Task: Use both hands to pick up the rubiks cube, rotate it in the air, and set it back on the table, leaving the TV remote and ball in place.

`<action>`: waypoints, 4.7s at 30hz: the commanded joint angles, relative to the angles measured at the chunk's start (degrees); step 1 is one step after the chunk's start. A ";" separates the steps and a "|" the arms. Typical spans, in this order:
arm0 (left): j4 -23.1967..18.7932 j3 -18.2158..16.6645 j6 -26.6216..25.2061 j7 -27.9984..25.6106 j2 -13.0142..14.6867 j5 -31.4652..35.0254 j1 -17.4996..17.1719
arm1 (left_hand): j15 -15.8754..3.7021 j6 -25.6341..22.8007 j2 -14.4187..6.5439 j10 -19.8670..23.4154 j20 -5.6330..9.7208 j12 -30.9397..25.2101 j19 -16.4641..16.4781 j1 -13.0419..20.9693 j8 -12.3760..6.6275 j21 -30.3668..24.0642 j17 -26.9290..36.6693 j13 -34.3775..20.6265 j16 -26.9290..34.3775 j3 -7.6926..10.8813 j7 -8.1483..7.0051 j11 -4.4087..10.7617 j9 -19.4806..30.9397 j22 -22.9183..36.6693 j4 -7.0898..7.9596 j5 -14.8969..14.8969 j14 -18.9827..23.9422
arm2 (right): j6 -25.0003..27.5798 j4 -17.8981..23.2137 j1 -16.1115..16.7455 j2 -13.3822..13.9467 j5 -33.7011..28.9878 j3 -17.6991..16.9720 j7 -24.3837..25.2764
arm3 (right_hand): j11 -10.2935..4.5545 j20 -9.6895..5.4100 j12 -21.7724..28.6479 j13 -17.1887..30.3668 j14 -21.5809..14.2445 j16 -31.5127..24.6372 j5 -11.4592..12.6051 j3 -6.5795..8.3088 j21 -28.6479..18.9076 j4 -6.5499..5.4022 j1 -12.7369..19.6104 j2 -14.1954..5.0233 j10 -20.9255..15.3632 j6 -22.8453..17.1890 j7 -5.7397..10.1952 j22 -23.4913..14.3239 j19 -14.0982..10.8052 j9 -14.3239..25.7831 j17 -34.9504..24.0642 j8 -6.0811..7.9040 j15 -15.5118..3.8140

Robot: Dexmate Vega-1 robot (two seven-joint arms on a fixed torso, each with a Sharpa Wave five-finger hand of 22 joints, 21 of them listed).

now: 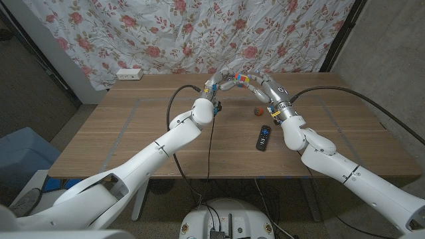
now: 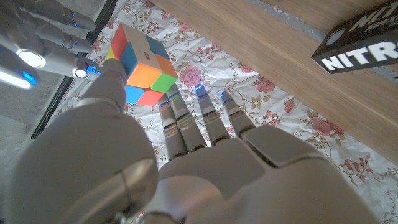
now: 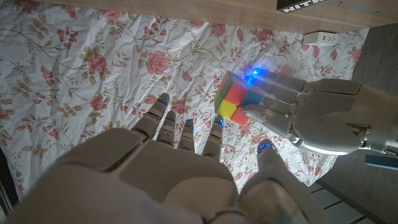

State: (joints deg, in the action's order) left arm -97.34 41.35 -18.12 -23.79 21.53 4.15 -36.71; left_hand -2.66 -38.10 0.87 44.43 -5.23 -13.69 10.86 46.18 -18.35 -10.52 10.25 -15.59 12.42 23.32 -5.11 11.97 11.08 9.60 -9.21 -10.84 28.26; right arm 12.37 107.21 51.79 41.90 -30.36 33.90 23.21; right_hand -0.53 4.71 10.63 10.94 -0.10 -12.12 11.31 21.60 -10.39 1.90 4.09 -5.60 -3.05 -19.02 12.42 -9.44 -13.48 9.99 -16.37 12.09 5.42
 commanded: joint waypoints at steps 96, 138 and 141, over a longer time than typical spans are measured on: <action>2.95 -2.13 3.41 -3.10 -4.50 -8.42 -1.10 | -5.65 -3.79 -1.36 3.43 -0.02 -0.08 0.51 0.17 0.52 -0.39 0.08 -0.38 0.09 -0.68 1.38 0.57 0.41 0.19 -0.27 -0.27 1.38 | -0.17 -1.69 2.65 -2.10 -3.51 2.67 4.56 | -0.15 -0.66 0.97 0.17 -0.61 -1.33 -0.16 1.30 -0.48 0.30 0.06 -2.45 -1.42 -5.81 -1.68 -0.18 -0.64 0.43 -0.33 -0.04 -1.78; -0.11 -1.99 0.05 0.10 -0.57 -8.12 -0.50 | -5.39 -3.79 -1.53 3.10 -0.03 0.45 0.31 0.23 1.39 -0.28 0.05 -0.35 -0.24 -0.85 1.38 0.55 0.49 0.20 -0.37 -0.29 1.05 | -3.60 -1.29 2.82 -1.07 -1.13 -0.82 7.76 | -0.35 -0.66 1.39 0.18 -1.31 -1.71 -0.27 1.68 -0.59 0.70 0.46 -2.38 -3.06 -6.47 -1.60 -0.17 -1.26 0.45 -0.34 -0.50 -1.76; -0.66 -1.99 -0.48 0.60 -0.07 -8.13 -0.43 | -5.39 -3.74 -1.53 3.03 -0.03 0.52 0.21 0.25 1.47 -0.25 0.05 -0.31 -0.30 -0.86 1.31 0.55 0.49 0.20 -0.38 -0.29 0.93 | -4.38 -1.28 2.87 -1.06 -0.41 -1.37 7.98 | -0.38 -0.66 1.41 0.18 -1.31 -1.72 -0.28 1.70 -0.62 0.73 0.48 -2.36 -3.18 -6.32 -1.61 -0.17 -1.37 0.45 -0.34 -0.61 -1.74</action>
State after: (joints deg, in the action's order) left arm -96.49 39.45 -17.13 -24.63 20.04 -3.98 -37.33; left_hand -2.55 -40.45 0.05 45.86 -5.22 -13.24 10.87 46.11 -16.79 -10.52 10.14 -15.85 12.42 22.55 -4.78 11.14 11.34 9.64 -9.82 -10.79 29.18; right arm 10.08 105.68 54.63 40.46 -32.28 33.94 30.58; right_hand -0.93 3.99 11.48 10.94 -0.93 -13.47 11.31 22.79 -10.61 2.61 4.09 -5.60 -5.76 -25.06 10.64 -9.44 -14.23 10.40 -16.64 11.63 3.58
